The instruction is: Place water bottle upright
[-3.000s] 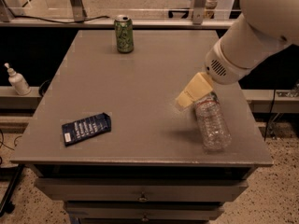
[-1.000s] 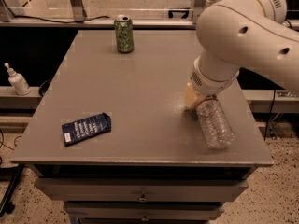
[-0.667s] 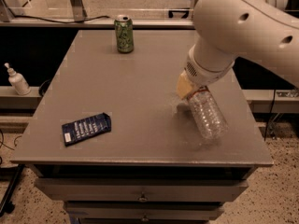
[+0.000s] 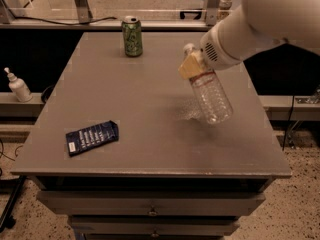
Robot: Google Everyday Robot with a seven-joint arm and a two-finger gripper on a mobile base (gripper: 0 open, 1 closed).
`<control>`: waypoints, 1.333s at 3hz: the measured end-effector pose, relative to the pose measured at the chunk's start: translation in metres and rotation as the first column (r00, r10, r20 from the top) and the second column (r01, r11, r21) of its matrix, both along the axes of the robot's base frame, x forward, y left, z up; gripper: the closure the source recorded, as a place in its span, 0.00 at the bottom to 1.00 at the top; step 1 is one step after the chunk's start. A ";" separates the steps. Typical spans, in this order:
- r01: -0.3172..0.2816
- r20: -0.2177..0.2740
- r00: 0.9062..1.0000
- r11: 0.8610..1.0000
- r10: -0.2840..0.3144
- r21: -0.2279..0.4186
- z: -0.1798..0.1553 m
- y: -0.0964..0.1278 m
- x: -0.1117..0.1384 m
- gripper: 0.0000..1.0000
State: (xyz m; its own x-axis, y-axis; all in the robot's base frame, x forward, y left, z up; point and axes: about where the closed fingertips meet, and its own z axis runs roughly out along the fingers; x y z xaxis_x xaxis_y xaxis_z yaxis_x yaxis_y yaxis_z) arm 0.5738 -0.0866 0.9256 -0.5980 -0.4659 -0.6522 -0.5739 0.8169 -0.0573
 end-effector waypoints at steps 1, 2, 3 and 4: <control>-0.058 0.128 0.991 0.985 0.037 0.165 0.027 0.002 0.013 1.00; -0.141 0.229 0.972 0.924 0.060 0.355 0.048 0.005 0.020 1.00; -0.221 0.302 0.950 0.844 0.074 0.488 0.059 -0.010 0.016 1.00; -0.352 0.417 0.900 0.772 0.124 0.529 0.065 -0.018 0.005 1.00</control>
Offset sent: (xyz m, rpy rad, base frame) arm -0.0149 0.0330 0.0908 0.4282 -0.5577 0.5655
